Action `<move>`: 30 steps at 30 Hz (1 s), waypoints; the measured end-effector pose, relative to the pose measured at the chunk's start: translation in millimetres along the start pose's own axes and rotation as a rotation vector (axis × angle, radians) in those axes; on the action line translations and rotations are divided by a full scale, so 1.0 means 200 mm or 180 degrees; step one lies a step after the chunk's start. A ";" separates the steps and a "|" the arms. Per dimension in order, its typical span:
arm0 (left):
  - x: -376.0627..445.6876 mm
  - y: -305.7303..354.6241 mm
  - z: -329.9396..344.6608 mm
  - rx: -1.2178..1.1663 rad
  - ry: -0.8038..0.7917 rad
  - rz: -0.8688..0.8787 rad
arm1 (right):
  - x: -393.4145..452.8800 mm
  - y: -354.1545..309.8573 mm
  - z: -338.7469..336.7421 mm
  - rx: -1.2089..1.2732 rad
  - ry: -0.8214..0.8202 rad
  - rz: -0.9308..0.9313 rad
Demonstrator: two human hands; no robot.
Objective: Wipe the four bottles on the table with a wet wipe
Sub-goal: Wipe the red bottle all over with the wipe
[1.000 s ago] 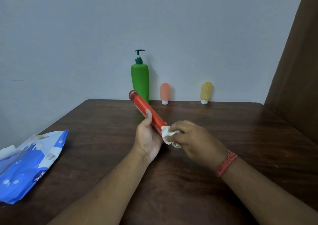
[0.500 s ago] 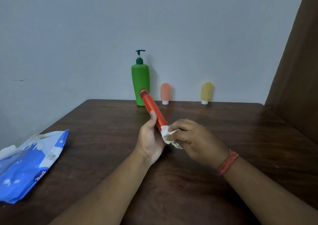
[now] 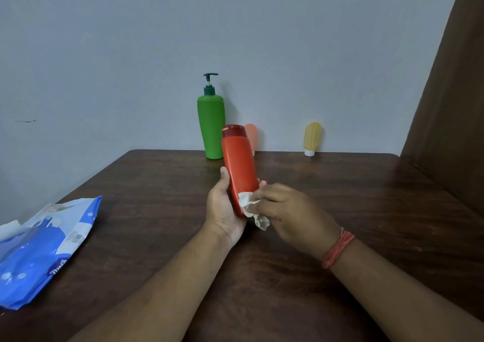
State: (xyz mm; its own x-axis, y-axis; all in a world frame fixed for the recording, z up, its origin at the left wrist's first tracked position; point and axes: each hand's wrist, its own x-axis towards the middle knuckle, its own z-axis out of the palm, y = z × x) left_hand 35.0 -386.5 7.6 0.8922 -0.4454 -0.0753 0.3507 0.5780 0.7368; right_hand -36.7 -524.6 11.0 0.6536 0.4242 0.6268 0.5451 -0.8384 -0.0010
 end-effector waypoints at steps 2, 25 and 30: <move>0.00 -0.01 0.01 0.0073 0.0049 0.0016 | 0.00 0.02 -0.01 -0.0119 0.0126 0.0154; -0.06 -0.10 0.06 0.1692 -0.0679 0.0084 | -0.03 0.17 -0.11 -0.0142 0.1668 0.1065; -0.04 -0.08 0.05 0.1609 -0.0496 0.0229 | -0.01 0.13 -0.05 -0.0703 0.1192 0.0335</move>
State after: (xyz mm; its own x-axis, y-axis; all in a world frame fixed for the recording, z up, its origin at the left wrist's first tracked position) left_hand 19.2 -398.5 4.1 0.8426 -0.5353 0.0598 0.0750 0.2264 0.9711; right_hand -28.2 -549.6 17.4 0.4421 0.2136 0.8712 0.3341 -0.9406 0.0610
